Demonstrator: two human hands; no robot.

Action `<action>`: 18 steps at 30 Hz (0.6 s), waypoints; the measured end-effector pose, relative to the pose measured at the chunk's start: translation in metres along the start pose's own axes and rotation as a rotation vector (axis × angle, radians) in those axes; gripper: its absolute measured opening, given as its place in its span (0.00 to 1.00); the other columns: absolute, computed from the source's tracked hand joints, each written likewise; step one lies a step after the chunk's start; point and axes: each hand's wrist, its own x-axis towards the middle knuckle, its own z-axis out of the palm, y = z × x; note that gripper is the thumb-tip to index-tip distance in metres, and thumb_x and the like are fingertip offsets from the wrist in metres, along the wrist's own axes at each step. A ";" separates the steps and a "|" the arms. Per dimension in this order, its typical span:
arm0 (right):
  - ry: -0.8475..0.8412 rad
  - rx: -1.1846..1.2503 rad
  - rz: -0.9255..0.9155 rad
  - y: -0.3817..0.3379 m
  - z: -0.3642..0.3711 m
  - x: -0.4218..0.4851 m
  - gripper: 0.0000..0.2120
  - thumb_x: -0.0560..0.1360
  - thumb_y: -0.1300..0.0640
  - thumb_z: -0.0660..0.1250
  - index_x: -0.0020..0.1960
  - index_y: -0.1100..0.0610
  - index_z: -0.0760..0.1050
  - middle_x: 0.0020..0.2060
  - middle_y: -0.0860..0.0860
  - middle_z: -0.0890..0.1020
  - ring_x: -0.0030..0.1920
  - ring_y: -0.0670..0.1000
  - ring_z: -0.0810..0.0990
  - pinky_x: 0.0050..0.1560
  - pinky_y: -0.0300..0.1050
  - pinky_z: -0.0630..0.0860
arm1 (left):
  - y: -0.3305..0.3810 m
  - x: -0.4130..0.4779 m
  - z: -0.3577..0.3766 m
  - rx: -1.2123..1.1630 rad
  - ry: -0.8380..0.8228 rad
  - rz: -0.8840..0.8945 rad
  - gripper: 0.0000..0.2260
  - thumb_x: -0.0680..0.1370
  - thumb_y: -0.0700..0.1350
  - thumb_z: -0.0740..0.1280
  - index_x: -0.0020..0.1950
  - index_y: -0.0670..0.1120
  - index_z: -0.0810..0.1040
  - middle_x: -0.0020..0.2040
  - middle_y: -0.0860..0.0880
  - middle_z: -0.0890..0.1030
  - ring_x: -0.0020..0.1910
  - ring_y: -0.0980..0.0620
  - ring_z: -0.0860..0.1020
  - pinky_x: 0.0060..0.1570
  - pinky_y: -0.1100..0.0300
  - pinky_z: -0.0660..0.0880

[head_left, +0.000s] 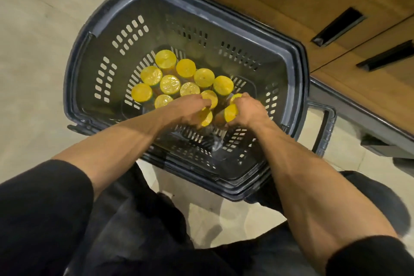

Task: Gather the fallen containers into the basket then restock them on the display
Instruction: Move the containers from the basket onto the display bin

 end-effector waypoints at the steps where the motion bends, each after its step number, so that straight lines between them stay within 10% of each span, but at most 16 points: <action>1: -0.008 0.012 0.001 0.000 -0.013 -0.013 0.34 0.61 0.42 0.79 0.62 0.56 0.75 0.54 0.56 0.73 0.55 0.59 0.78 0.55 0.50 0.77 | 0.004 -0.015 -0.010 -0.054 0.015 -0.022 0.28 0.71 0.48 0.76 0.67 0.46 0.70 0.56 0.42 0.77 0.55 0.41 0.76 0.44 0.56 0.69; 9: 0.010 0.360 0.008 -0.009 -0.134 -0.143 0.20 0.62 0.43 0.80 0.35 0.52 0.71 0.39 0.54 0.78 0.47 0.57 0.76 0.36 0.44 0.68 | 0.042 -0.171 -0.109 -0.367 0.162 -0.258 0.26 0.67 0.61 0.75 0.59 0.54 0.71 0.56 0.46 0.81 0.54 0.41 0.79 0.49 0.50 0.77; 18: 0.119 0.558 0.049 -0.013 -0.267 -0.296 0.24 0.54 0.38 0.80 0.41 0.53 0.78 0.39 0.52 0.78 0.36 0.49 0.75 0.33 0.49 0.73 | 0.128 -0.306 -0.224 -0.478 0.396 -0.324 0.31 0.65 0.62 0.77 0.63 0.50 0.75 0.56 0.46 0.81 0.53 0.43 0.79 0.45 0.53 0.74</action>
